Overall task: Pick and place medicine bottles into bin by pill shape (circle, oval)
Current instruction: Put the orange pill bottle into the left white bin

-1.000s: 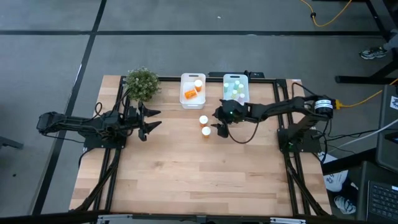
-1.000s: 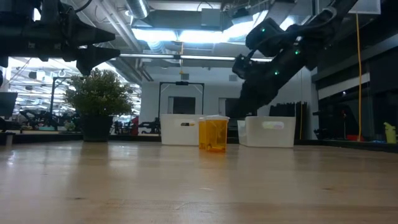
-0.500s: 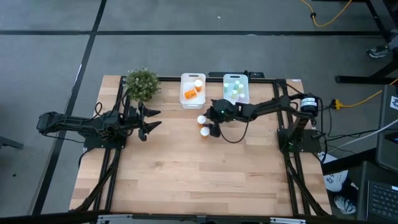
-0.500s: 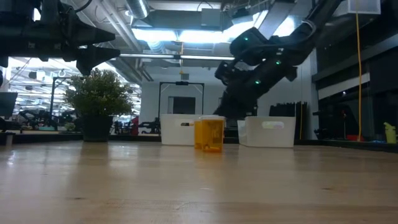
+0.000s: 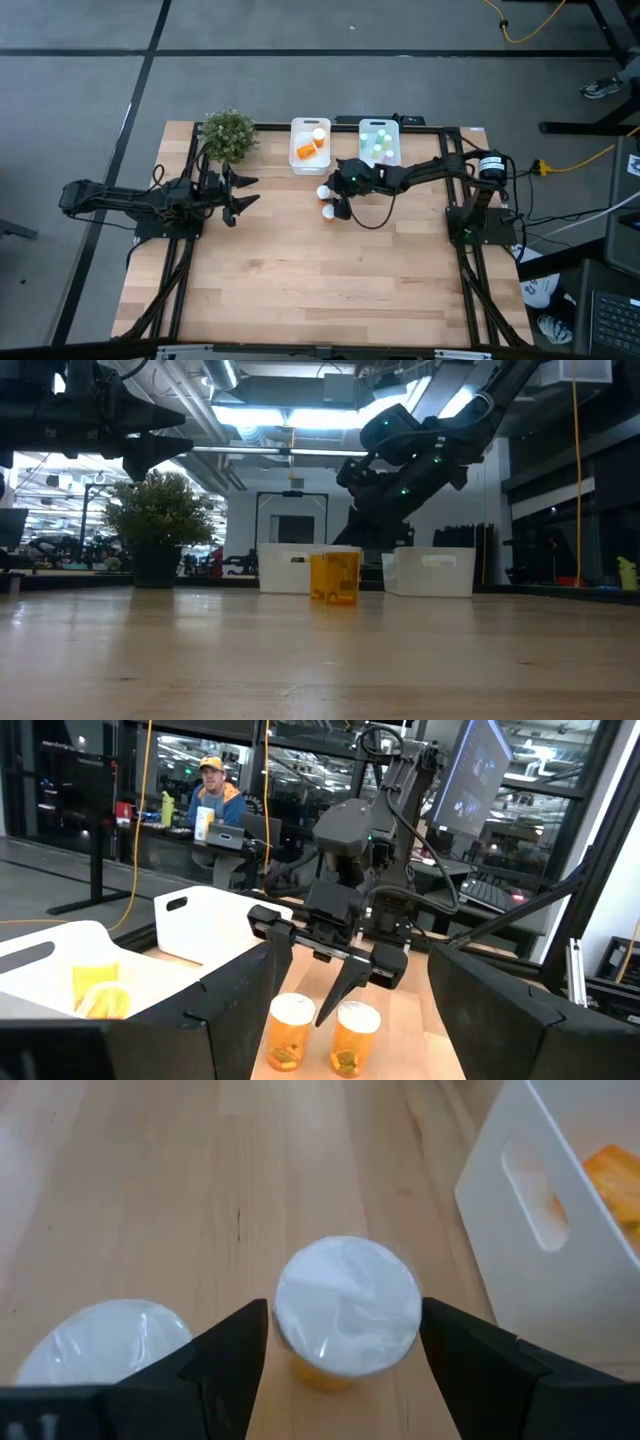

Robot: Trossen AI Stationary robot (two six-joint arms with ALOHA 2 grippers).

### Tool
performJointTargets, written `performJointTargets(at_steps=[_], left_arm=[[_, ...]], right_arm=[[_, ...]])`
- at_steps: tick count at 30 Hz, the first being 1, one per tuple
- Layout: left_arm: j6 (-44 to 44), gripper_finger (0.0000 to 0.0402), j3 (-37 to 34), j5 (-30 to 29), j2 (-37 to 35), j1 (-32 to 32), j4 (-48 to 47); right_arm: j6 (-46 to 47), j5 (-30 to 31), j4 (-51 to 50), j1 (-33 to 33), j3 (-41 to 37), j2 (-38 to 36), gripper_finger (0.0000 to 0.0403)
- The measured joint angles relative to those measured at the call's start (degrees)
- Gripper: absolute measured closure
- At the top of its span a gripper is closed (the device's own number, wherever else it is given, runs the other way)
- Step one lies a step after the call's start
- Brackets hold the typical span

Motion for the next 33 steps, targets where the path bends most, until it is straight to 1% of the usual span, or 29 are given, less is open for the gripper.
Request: performJointTargets(at_steps=[10,15,18,23,27,30,33], left_arm=[[0.0,0.0147,0.0,0.0,0.0,0.0,0.0],[0.0,0.0147,0.0,0.0,0.0,0.0,0.0],[0.0,0.0147,0.0,0.0,0.0,0.0,0.0],[0.0,0.0147,0.0,0.0,0.0,0.0,0.0],[0.0,0.0147,0.0,0.0,0.0,0.0,0.0],[0.0,0.0147,0.0,0.0,0.0,0.0,0.0],[0.0,0.0147,0.0,0.0,0.0,0.0,0.0]], right_arm=[[0.0,0.1,2.5,0.0,0.0,0.5,0.0142],[0.0,0.1,2.1,0.0,0.0,0.5,0.0144],[0.3,0.1,1.7,0.0,0.0,0.5,0.0157],[0.4,0.2,2.3,0.0,0.0,0.5,0.019],[0.6,0.2,3.0,0.0,0.1,0.2,0.0197],[1.6,0.5,2.9,0.0,2.1,-1.1,0.0194],[-0.4,4.2,1.5,-0.1,5.7,-3.0,0.0192]])
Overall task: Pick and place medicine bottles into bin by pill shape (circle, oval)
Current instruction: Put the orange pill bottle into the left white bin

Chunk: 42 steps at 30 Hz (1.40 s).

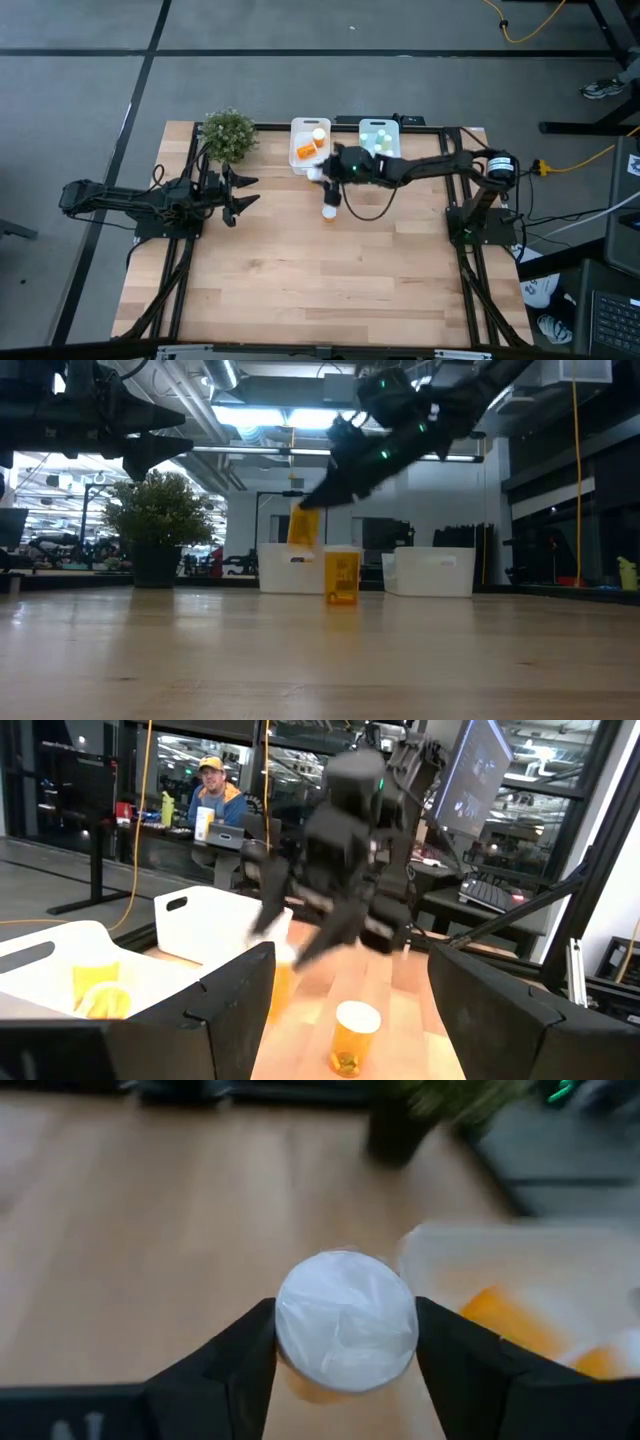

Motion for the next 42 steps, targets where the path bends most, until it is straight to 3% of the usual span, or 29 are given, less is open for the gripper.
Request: performJointTargets(at_steps=[3,8,19,31,42], left_arm=[[0.0,0.0147,0.0,0.0,0.0,0.0,0.0],[0.0,0.0147,0.0,0.0,0.0,0.0,0.0],[0.0,0.0147,0.0,0.0,0.0,0.0,0.0],[0.0,0.0147,0.0,0.0,0.0,0.0,0.0],[0.0,0.0147,0.0,0.0,0.0,0.0,0.0]], right_arm=[[-3.5,4.9,-1.8,-1.0,3.7,-1.0,0.0193],[-5.3,5.0,-6.9,-6.4,9.9,0.0,0.0193],[-4.4,-5.6,-9.0,-16.3,10.5,7.4,0.0192],[-4.0,-5.6,-4.9,-18.7,10.5,11.3,0.0191],[-2.1,-5.6,-5.7,-18.6,10.5,11.3,0.0134]])
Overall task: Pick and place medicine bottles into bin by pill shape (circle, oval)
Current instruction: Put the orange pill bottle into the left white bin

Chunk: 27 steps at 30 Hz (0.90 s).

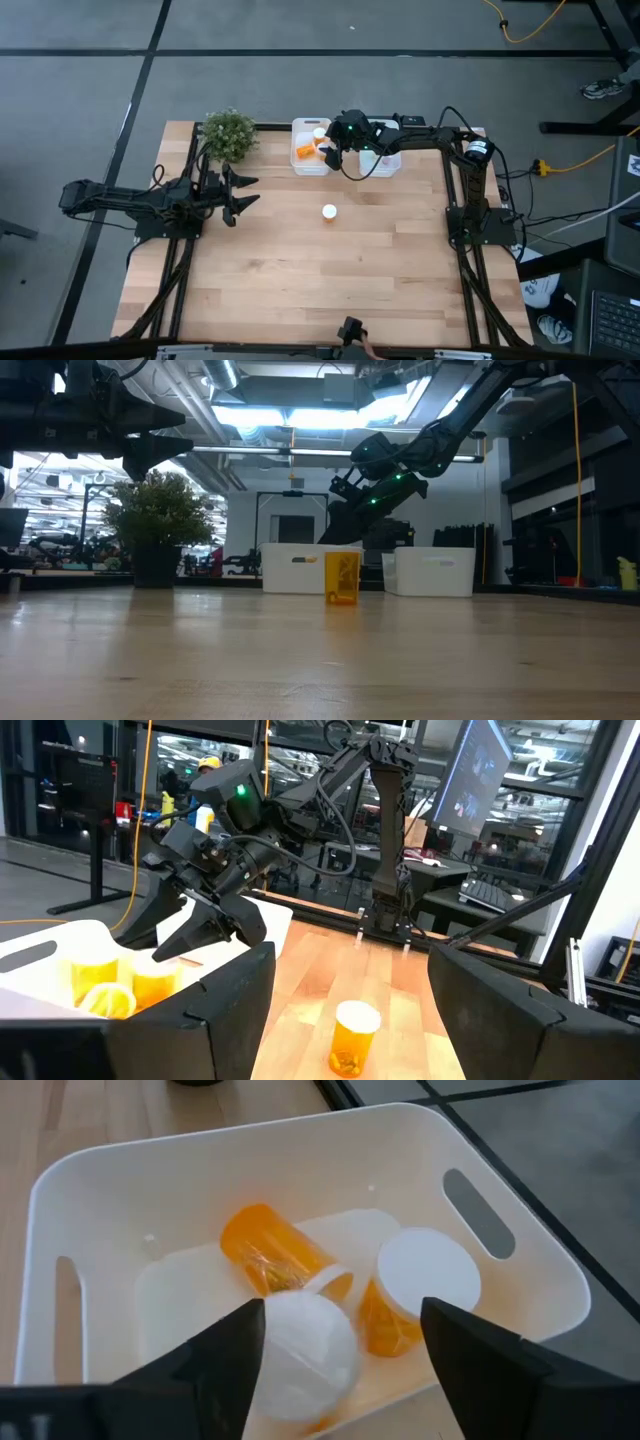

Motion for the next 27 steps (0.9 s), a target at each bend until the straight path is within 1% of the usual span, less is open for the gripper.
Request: performJointTargets(at_steps=[6,11,16,20,24,27], left_arm=[[0.0,0.0147,0.0,0.0,0.0,0.0,0.0],[0.0,0.0147,0.0,0.0,0.0,0.0,0.0],[0.0,0.0147,0.0,0.0,0.0,0.0,0.0],[0.0,0.0147,0.0,0.0,0.0,0.0,0.0],[0.0,0.0147,0.0,0.0,0.0,0.0,0.0],[0.0,0.0147,0.0,0.0,0.0,0.0,0.0]], right_arm=[[-0.2,0.0,0.2,0.0,0.3,0.0,0.0124],[0.0,-0.1,-3.8,0.5,4.3,-0.9,0.0123],[-0.2,-2.9,-11.4,4.4,5.6,-5.2,0.0127],[-1.2,-2.3,-20.1,9.8,5.7,-9.8,0.0133],[-1.9,-2.1,-30.4,14.9,5.7,-13.0,0.0136],[-3.5,-2.2,-39.3,17.9,5.6,-13.8,0.0136]])
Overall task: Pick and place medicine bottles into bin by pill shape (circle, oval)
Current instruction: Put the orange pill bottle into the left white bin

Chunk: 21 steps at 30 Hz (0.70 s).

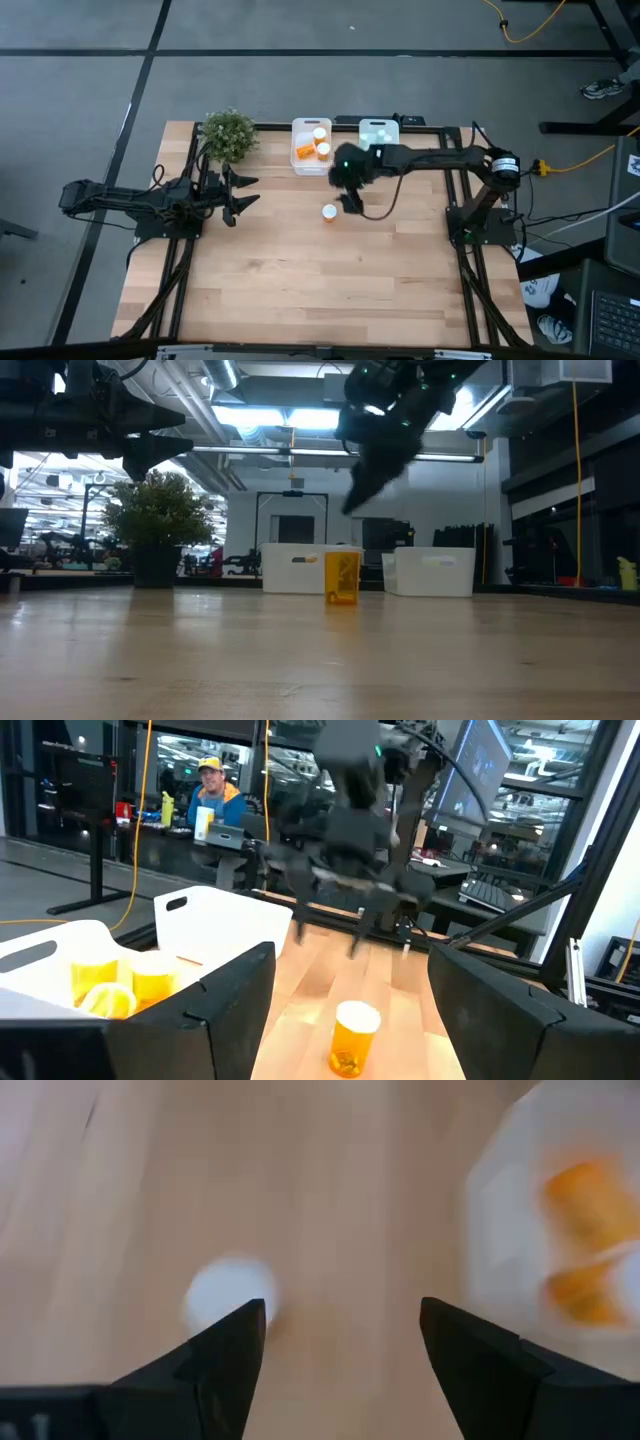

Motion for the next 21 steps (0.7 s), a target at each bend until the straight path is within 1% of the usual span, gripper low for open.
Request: performJointTargets(at_steps=[3,7,9,15,21], left_arm=[[0.0,0.0147,0.0,0.0,0.0,0.0,0.0],[0.0,0.0147,0.0,0.0,0.0,0.0,0.0],[0.0,0.0147,0.0,0.0,0.0,0.0,0.0],[0.0,0.0147,0.0,0.0,0.0,0.0,0.0],[0.0,0.0147,0.0,0.0,0.0,0.0,0.0]], right_arm=[[-1.1,0.1,-5.3,1.7,-1.9,0.1,0.0136],[0.6,0.2,-2.6,3.3,-7.2,0.1,0.0136],[1.8,0.2,2.1,4.1,-10.3,0.1,0.0136],[1.8,0.2,21.5,6.3,-19.5,0.1,0.0136],[3.1,0.1,36.8,7.2,-25.1,0.2,0.0136]])
